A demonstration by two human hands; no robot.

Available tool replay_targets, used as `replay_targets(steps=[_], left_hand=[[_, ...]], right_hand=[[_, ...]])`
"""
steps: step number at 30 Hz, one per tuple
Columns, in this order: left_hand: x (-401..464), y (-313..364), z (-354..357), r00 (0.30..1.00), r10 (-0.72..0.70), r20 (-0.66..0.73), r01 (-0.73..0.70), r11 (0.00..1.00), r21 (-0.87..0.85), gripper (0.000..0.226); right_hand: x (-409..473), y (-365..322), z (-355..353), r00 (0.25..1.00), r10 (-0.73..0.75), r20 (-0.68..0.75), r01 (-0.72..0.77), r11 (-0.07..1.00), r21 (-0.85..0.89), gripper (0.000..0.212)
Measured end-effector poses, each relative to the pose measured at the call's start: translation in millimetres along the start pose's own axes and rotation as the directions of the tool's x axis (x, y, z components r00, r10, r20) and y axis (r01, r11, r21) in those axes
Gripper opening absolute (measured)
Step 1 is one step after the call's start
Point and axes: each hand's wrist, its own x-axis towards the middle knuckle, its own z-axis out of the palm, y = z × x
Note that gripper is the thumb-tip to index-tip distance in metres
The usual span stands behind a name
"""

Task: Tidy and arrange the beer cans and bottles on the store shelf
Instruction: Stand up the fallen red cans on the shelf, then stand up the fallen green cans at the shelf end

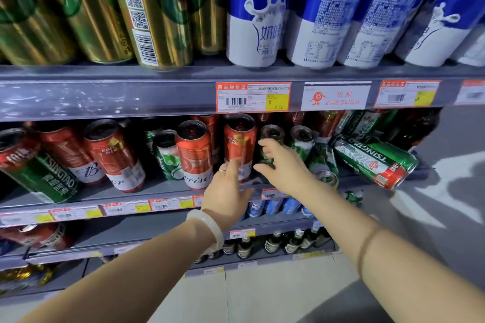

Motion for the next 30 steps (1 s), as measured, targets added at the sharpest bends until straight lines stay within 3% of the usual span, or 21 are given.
replay_targets(steps=[6,15,19,24,27,30], left_hand=[[10,20,19,0.955,0.122,0.269,-0.209,0.923,0.323,0.075],[39,70,60,0.886,0.225,0.405,-0.426,0.740,0.521,0.069],[57,88,75,0.866,0.281,0.414,-0.488,0.660,0.571,0.068],[71,101,92,0.856,0.298,0.422,-0.515,0.546,0.661,0.074],[75,101,98,0.871,0.390,0.300,-0.479,0.536,0.695,0.079],[80,92,109,0.845,0.497,0.196,-0.485,0.558,0.673,0.058]], right_hand=[[-43,40,-8,0.993,0.063,0.098,-0.038,0.970,-0.241,0.044],[-75,131,-35,0.947,0.301,0.116,-0.217,0.860,-0.462,0.040],[-60,158,-47,0.956,0.292,-0.004,-0.259,0.844,-0.470,0.053],[-36,171,-45,0.993,0.116,-0.039,-0.121,0.902,-0.413,0.081],[-22,176,-42,0.999,0.046,-0.002,-0.044,0.929,-0.367,0.086],[-12,181,-40,1.000,-0.004,-0.008,0.002,0.957,-0.289,0.087]])
